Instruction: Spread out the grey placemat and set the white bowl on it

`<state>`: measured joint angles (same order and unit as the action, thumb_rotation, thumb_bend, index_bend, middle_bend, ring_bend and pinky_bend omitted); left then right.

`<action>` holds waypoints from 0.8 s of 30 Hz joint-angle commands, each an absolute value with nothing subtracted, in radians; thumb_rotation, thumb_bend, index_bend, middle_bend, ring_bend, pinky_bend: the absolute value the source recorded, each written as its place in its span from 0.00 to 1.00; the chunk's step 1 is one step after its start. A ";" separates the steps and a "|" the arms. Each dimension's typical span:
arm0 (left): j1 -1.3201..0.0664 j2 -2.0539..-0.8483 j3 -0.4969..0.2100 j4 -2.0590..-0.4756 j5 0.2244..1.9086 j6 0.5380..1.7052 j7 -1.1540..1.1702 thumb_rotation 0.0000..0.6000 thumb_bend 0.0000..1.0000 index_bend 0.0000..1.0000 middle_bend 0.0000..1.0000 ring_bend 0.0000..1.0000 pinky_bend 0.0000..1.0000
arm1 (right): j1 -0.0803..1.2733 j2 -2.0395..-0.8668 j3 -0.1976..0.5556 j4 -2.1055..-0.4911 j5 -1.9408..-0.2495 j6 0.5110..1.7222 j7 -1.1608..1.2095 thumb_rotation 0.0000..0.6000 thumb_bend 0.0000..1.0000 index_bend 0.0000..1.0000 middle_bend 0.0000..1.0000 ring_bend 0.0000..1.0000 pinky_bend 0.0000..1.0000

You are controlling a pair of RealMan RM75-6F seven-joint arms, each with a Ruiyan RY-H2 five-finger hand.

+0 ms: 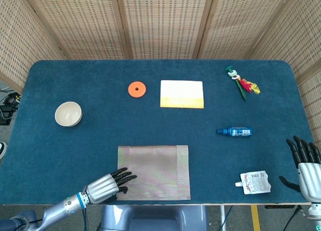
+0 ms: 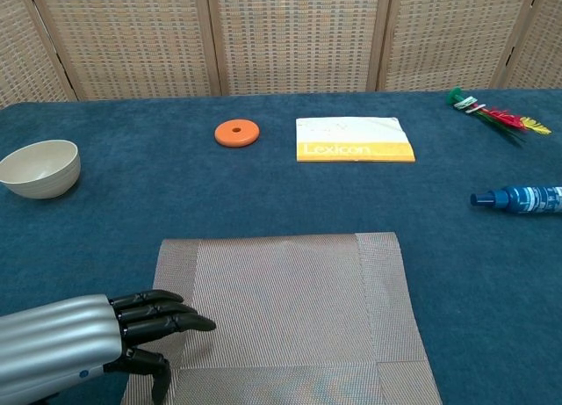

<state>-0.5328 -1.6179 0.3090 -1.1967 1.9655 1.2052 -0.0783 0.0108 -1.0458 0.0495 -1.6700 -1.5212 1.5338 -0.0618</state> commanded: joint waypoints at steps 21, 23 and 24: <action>-0.539 -1.632 0.307 -1.204 1.942 1.178 -0.053 1.00 0.49 0.47 0.00 0.00 0.00 | 0.010 -1.045 0.049 -1.671 -1.524 1.536 -0.064 1.00 0.00 0.00 0.00 0.00 0.00; -0.539 -1.633 0.306 -1.204 1.941 1.178 -0.051 1.00 0.51 0.48 0.00 0.00 0.00 | 0.010 -1.045 0.049 -1.671 -1.524 1.537 -0.064 1.00 0.00 0.00 0.00 0.00 0.00; -0.539 -1.634 0.305 -1.204 1.940 1.178 -0.051 1.00 0.52 0.49 0.00 0.00 0.00 | 0.009 -1.045 0.049 -1.672 -1.525 1.537 -0.063 1.00 0.00 0.00 0.00 0.00 0.00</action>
